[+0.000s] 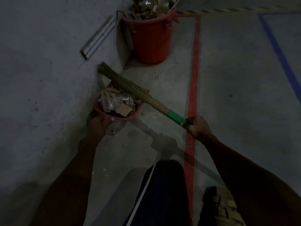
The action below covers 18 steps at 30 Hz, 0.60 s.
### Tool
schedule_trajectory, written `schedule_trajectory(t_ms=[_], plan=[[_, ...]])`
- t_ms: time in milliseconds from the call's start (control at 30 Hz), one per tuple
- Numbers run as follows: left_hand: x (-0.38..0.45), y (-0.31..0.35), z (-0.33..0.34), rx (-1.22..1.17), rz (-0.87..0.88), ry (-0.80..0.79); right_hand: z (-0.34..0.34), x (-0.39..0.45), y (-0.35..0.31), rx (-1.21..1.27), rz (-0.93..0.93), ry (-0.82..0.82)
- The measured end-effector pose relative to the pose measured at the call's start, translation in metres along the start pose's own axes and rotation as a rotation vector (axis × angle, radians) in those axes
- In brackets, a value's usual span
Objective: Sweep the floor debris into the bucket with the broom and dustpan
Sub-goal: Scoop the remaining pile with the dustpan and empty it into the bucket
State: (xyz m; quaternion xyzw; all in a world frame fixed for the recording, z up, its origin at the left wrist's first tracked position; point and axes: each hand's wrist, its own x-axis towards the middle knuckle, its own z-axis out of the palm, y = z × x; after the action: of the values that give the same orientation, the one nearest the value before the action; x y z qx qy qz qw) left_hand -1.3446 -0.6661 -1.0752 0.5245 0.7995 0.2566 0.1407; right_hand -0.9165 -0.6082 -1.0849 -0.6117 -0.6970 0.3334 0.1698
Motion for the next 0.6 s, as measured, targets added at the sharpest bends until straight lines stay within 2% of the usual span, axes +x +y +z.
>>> schedule_trajectory(t_ms=[100,300,467,500,600], plan=[[0.003,0.050,-0.011,-0.038,0.028,0.051,-0.025,0.014,-0.008,0.034,-0.006,0.028],[0.015,0.163,-0.018,-0.086,-0.021,0.082,-0.084,0.034,-0.023,0.140,0.053,0.074],[0.038,0.250,-0.027,-0.146,-0.119,0.028,-0.165,0.049,-0.046,0.160,0.135,0.058],[0.044,0.272,-0.035,-0.156,-0.094,0.017,-0.187,0.053,-0.055,0.153,0.146,0.054],[0.060,0.341,-0.069,-0.239,-0.198,-0.004,-0.250,0.061,-0.084,0.129,0.163,0.056]])
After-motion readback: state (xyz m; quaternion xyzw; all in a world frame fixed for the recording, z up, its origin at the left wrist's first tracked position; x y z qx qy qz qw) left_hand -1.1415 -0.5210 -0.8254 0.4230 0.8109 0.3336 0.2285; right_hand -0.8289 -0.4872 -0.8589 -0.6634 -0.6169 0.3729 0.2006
